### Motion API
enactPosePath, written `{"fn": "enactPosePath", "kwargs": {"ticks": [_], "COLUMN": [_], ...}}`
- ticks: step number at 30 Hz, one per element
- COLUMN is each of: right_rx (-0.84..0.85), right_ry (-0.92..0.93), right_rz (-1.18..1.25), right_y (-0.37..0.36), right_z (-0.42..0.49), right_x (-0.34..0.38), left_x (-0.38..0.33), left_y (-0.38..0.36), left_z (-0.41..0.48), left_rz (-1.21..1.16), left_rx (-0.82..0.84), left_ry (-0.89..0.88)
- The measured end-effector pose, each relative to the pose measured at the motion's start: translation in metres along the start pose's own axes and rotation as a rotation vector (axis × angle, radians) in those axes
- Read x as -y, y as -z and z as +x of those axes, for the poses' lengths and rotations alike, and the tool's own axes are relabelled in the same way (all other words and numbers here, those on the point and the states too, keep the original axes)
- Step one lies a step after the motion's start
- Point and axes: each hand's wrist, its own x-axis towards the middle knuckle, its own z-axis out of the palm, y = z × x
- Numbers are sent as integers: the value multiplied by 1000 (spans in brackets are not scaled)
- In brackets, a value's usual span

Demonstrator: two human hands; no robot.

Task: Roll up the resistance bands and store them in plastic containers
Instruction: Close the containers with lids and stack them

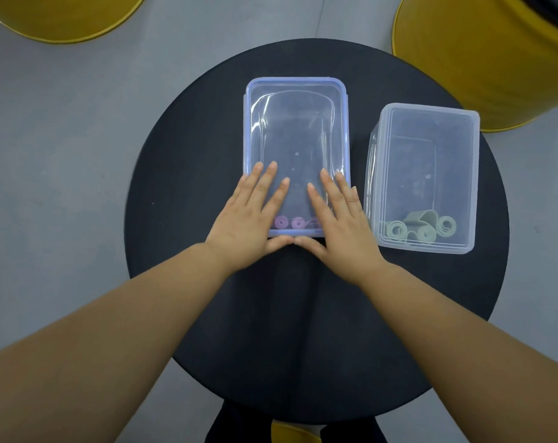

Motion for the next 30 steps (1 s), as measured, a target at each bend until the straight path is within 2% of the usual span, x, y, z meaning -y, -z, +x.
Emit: {"fn": "enactPosePath", "kwargs": {"ticks": [2,4,6,8,10,21,26,28,30], "right_rx": [-32,-70,-48,-24,-2,34,57,29,-22], "right_ry": [-175,-377,-571,-700,-758,-723,-712,-666,-622], "right_rz": [240,414,558,683,738,701,683,678,657], "right_y": [15,25,31,33,34,54,54,55,59], "right_z": [4,12,24,34,41,85,92,87,74], "right_x": [8,13,16,15,15,11,9,9,6], "left_x": [-6,-16,-22,-22,-20,6,13,9,-5], "left_y": [3,11,17,21,26,46,47,49,57], "left_z": [-5,-8,-4,3,10,49,54,51,46], "left_rz": [-187,-467,-818,-1082,-1171,-1119,-1096,-902,-698], "left_rx": [-113,-194,-160,-135,-188,-215,-162,-193,-317], "left_ry": [139,461,776,911,944,926,967,1014,950]}}
